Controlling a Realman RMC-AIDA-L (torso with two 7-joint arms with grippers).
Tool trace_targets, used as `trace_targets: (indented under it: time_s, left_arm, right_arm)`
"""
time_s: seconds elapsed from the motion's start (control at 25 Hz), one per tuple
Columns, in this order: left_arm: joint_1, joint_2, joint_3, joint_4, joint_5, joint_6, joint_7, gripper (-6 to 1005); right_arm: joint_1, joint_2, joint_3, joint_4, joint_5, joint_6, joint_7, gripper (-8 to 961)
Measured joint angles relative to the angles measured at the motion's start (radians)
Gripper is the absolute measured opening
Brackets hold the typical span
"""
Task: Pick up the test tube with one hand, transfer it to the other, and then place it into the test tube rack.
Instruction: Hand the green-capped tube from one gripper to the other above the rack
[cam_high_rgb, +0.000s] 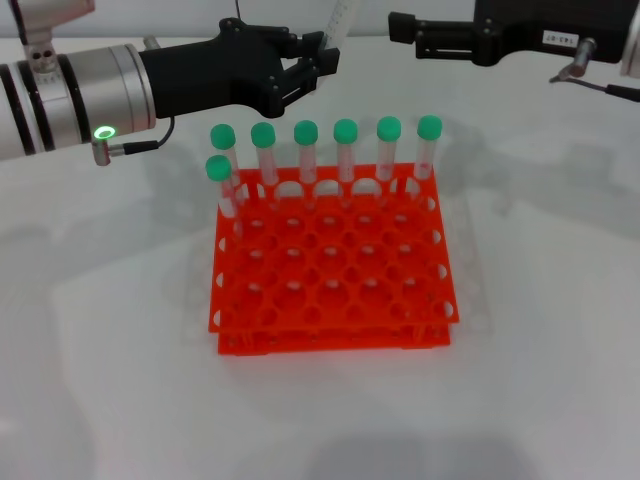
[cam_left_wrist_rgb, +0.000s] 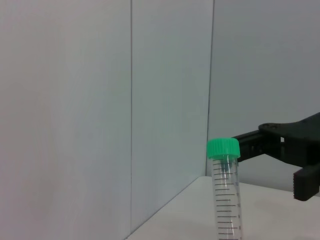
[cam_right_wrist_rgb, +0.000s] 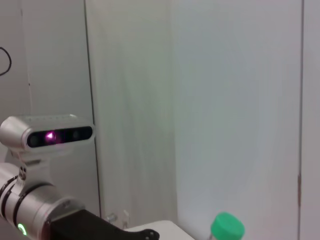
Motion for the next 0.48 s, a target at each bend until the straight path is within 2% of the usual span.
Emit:
trace_targets:
  time_s: [0.48]
  left_arm:
    - [-0.007,-0.003,0.015,-0.024,-0.006,0.000,0.008,186]
  right_arm:
    - [0.020,0.002,-0.017,0.011,0.024,0.008,-0.003,831]
